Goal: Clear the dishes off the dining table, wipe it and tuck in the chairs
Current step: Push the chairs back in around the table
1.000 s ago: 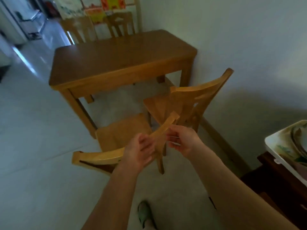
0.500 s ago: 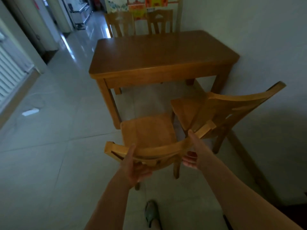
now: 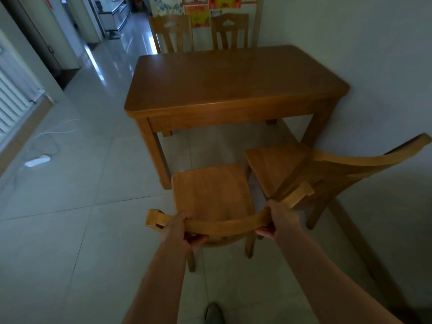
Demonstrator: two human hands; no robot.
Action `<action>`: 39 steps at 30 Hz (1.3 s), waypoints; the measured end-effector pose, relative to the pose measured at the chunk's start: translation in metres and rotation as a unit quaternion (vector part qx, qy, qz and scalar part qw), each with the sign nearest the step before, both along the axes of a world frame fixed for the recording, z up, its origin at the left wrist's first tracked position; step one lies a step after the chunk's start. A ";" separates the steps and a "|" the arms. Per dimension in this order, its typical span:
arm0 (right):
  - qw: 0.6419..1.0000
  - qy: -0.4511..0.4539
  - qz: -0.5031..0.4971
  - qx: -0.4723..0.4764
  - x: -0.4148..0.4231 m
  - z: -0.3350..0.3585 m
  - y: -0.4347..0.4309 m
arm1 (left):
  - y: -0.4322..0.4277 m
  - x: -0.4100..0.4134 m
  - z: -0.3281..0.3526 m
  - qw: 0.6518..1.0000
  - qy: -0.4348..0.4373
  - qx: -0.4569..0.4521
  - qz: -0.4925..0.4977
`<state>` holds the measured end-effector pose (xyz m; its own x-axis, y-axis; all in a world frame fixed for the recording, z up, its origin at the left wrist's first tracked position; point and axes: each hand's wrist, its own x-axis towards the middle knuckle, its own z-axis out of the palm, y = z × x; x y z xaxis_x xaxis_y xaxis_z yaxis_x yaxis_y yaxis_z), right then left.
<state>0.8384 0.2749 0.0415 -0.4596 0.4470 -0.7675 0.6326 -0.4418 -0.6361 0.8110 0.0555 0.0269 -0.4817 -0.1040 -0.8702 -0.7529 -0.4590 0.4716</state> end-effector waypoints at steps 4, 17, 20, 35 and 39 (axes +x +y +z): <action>1.000 0.011 -0.014 0.001 -0.036 0.002 -0.007 | -0.006 -0.039 0.000 1.000 0.011 -0.002 -0.001; 1.000 0.026 -0.001 -0.010 -0.161 0.006 -0.025 | -0.028 -0.168 0.000 0.999 0.039 -0.002 -0.020; 0.999 0.027 0.010 -0.017 -0.198 0.009 -0.026 | -0.029 -0.204 0.000 0.999 0.044 -0.007 -0.027; 0.997 0.034 0.057 -0.029 -0.407 0.006 -0.012 | -0.019 -0.404 -0.001 0.998 0.051 -0.021 0.006; 0.997 0.028 0.072 -0.031 -0.455 0.007 -0.012 | -0.020 -0.449 -0.001 0.998 0.052 -0.029 0.007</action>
<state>0.3830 0.2633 0.0480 -0.5585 0.3258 -0.7628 0.6566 -0.3882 -0.6466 0.3619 0.0359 0.0257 -0.5666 -0.1609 -0.8081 -0.6923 -0.4389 0.5728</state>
